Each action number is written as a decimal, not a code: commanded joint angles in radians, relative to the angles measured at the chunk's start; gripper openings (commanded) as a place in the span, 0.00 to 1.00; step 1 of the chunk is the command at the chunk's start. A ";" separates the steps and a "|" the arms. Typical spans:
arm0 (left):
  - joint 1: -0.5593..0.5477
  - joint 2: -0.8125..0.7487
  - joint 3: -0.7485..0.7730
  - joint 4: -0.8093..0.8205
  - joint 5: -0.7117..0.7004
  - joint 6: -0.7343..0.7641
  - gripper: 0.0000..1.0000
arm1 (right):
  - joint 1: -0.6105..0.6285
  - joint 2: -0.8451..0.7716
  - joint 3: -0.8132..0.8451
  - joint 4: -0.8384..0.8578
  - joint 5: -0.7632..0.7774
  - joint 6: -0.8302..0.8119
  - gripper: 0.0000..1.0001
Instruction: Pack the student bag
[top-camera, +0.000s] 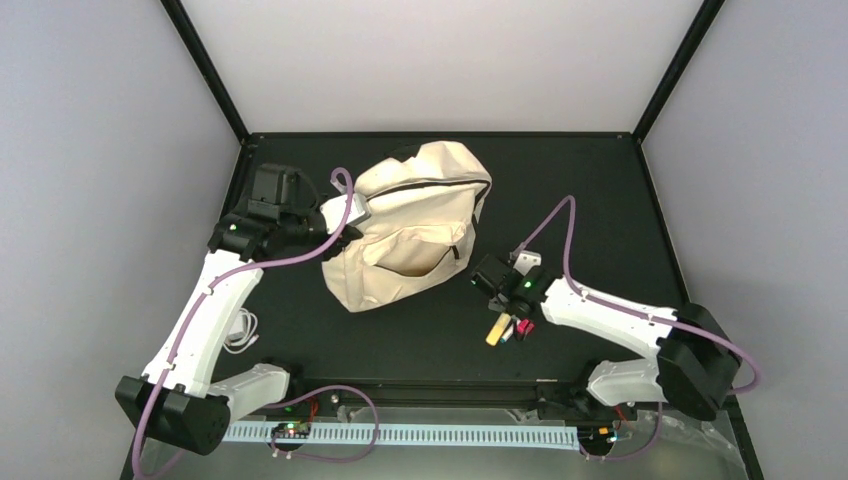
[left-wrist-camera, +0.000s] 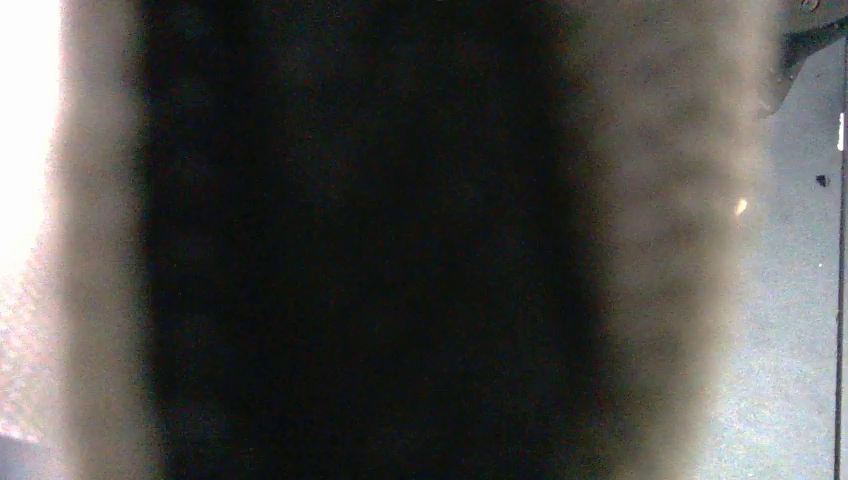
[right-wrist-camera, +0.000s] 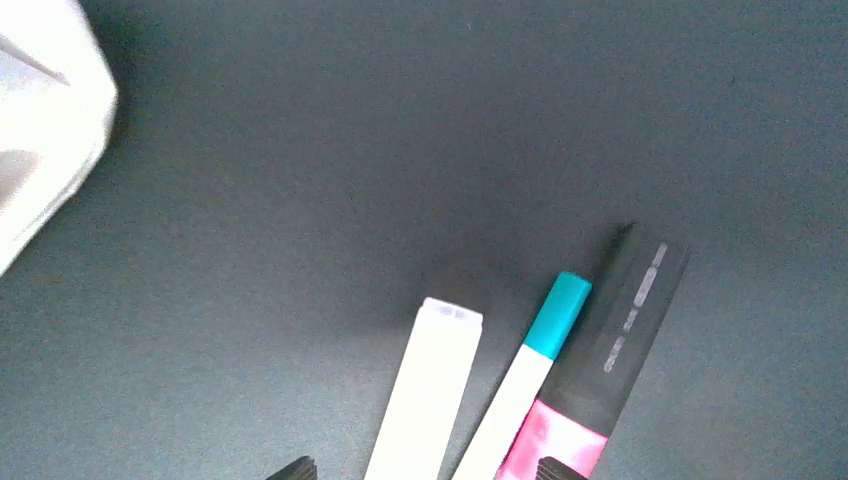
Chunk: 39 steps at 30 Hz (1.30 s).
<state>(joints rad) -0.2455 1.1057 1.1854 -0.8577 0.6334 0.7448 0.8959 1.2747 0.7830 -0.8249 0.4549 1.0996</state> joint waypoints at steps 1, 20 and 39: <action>-0.003 -0.003 -0.008 0.023 0.030 -0.013 0.02 | -0.007 0.043 -0.023 0.061 -0.030 0.140 0.58; -0.003 0.013 0.021 -0.001 0.010 0.016 0.02 | -0.083 0.200 -0.051 0.217 -0.138 0.051 0.43; -0.003 0.034 0.048 -0.008 0.003 0.020 0.02 | -0.086 0.168 -0.071 0.279 -0.153 -0.010 0.17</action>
<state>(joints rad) -0.2455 1.1198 1.1946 -0.8650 0.6327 0.7528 0.8127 1.4631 0.7212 -0.5922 0.3122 1.1137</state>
